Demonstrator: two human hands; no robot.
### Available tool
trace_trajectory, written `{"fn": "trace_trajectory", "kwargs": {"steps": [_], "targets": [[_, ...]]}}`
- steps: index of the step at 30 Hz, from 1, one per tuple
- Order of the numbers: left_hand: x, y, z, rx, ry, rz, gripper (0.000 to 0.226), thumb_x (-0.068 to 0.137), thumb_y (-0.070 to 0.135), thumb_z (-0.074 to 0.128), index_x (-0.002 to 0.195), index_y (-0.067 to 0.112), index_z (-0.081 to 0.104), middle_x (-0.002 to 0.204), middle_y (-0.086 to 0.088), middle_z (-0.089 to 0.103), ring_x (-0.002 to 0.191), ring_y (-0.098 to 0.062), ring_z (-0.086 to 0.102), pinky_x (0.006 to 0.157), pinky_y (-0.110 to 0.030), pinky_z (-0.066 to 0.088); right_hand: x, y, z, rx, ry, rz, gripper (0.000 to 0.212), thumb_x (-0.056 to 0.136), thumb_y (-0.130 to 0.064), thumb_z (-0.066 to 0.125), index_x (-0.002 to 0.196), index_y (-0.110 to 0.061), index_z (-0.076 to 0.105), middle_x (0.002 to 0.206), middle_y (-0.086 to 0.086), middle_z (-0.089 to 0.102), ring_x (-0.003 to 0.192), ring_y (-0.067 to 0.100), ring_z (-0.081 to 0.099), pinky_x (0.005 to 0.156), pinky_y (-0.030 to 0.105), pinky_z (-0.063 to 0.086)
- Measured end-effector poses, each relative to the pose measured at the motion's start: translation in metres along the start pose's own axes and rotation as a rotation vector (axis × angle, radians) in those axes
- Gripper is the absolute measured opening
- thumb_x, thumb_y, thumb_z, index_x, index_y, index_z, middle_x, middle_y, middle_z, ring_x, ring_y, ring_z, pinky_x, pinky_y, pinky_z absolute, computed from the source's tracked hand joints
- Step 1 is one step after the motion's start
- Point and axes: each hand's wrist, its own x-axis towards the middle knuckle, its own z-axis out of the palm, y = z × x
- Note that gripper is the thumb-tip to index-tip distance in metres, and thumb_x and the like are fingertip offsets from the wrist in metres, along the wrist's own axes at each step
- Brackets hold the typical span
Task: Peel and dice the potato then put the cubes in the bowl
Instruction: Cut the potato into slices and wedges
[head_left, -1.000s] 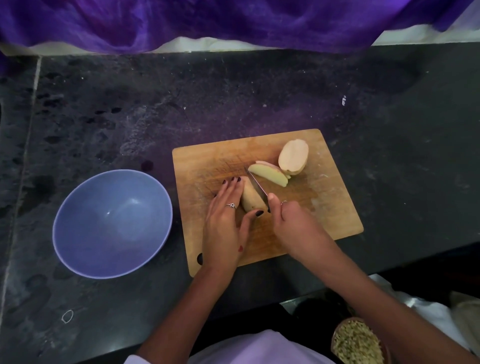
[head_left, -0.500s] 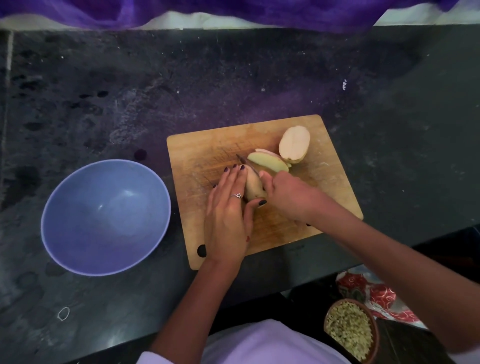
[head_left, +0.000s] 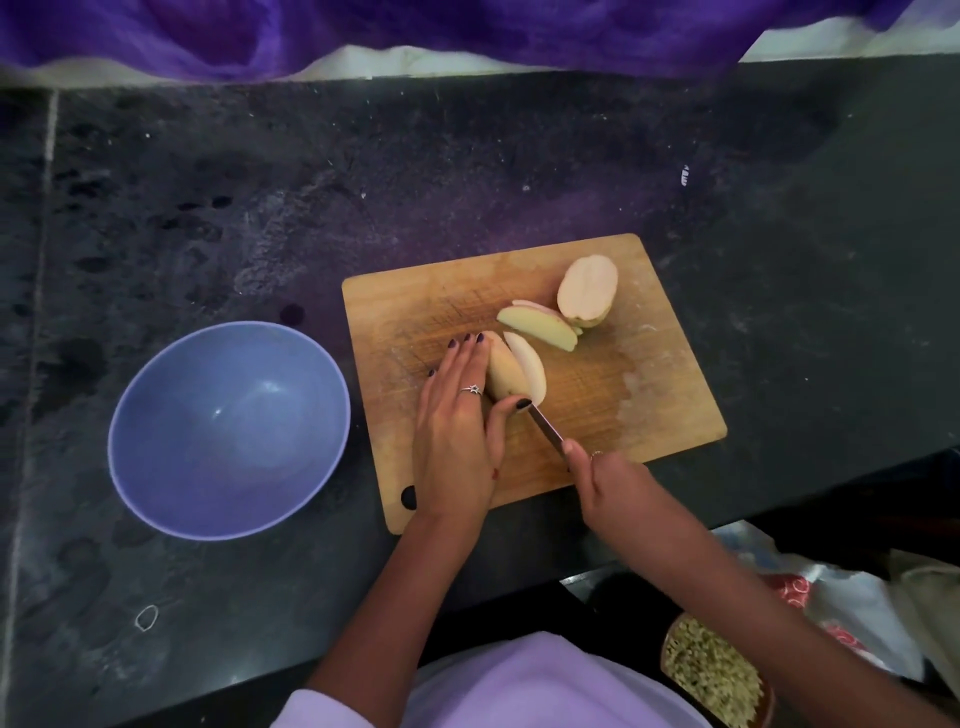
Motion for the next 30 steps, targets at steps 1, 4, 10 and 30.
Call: {"fn": "trace_trajectory", "kwargs": {"steps": [1, 4, 10, 30], "targets": [[0.000, 0.000, -0.001, -0.008, -0.008, -0.003, 0.062, 0.091, 0.043, 0.048, 0.142, 0.008, 0.043, 0.145, -0.007, 0.047, 0.138, -0.016, 0.034, 0.113, -0.033, 0.027, -0.003, 0.002, 0.004, -0.029, 0.024, 0.010, 0.053, 0.101, -0.046, 0.021, 0.065, -0.013, 0.043, 0.066, 0.002, 0.047, 0.056, 0.016, 0.048, 0.055, 0.028, 0.035], [0.000, -0.001, -0.003, -0.010, -0.042, -0.019, 0.063, 0.090, 0.040, 0.055, 0.144, 0.011, 0.039, 0.147, -0.004, 0.043, 0.139, -0.010, 0.027, 0.115, -0.024, 0.018, -0.010, 0.005, 0.014, -0.182, 0.133, -0.010, 0.056, 0.100, -0.050, 0.015, 0.094, -0.010, 0.055, 0.089, 0.008, 0.058, 0.088, 0.029, 0.061, 0.067, 0.033, 0.038], [0.000, 0.002, -0.006, 0.003, -0.079, -0.036, 0.066, 0.091, 0.042, 0.056, 0.148, 0.015, 0.033, 0.152, 0.001, 0.035, 0.143, -0.011, 0.023, 0.117, -0.026, 0.016, 0.012, 0.018, -0.007, -0.057, 0.209, 0.042, 0.055, 0.100, -0.048, 0.017, 0.091, -0.008, 0.054, 0.069, 0.001, 0.047, 0.062, 0.019, 0.048, 0.063, 0.032, 0.037], [0.022, 0.010, -0.042, 0.383, -0.348, 0.069, 0.077, 0.081, 0.048, 0.067, 0.145, 0.016, 0.038, 0.146, -0.007, 0.038, 0.138, -0.024, 0.029, 0.118, -0.037, -0.001, 0.015, 0.029, -0.034, 0.155, -0.062, -0.151, 0.052, 0.101, -0.047, 0.023, 0.067, -0.016, 0.046, 0.061, -0.004, 0.046, 0.054, 0.009, 0.044, 0.051, 0.026, 0.034]]}}
